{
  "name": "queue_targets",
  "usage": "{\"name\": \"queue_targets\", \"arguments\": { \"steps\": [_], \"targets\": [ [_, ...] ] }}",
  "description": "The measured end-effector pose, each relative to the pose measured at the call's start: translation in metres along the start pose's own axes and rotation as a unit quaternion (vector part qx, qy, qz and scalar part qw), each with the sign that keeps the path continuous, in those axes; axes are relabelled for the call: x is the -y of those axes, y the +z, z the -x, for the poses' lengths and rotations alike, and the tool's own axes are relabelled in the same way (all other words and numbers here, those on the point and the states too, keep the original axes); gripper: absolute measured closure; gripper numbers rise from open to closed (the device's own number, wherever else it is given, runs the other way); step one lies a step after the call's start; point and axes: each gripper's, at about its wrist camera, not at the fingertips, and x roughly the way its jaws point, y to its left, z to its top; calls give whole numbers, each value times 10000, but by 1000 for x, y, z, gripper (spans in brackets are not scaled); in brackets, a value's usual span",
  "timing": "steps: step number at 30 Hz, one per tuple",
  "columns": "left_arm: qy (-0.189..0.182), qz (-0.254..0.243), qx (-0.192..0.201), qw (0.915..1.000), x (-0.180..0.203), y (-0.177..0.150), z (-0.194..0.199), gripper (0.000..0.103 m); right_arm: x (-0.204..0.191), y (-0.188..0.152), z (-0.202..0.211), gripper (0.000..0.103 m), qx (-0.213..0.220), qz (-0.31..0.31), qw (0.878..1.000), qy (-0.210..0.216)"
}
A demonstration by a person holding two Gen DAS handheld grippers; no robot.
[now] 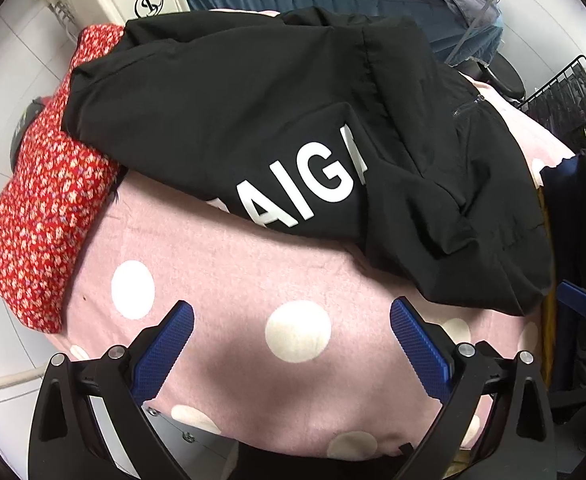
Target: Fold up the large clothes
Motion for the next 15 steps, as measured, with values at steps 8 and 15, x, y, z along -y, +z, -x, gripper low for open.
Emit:
{"name": "queue_targets", "arguments": {
  "steps": [8, 15],
  "targets": [
    [63, -70, -45, 9999, 0, 8, -12, 7, 0, 15, -13, 6, -80, 191, 9998, -54],
    [65, 387, -141, 9991, -25, 20, -27, 7, 5, 63, -27, 6, 219, 596, 9977, -219]
  ]
}}
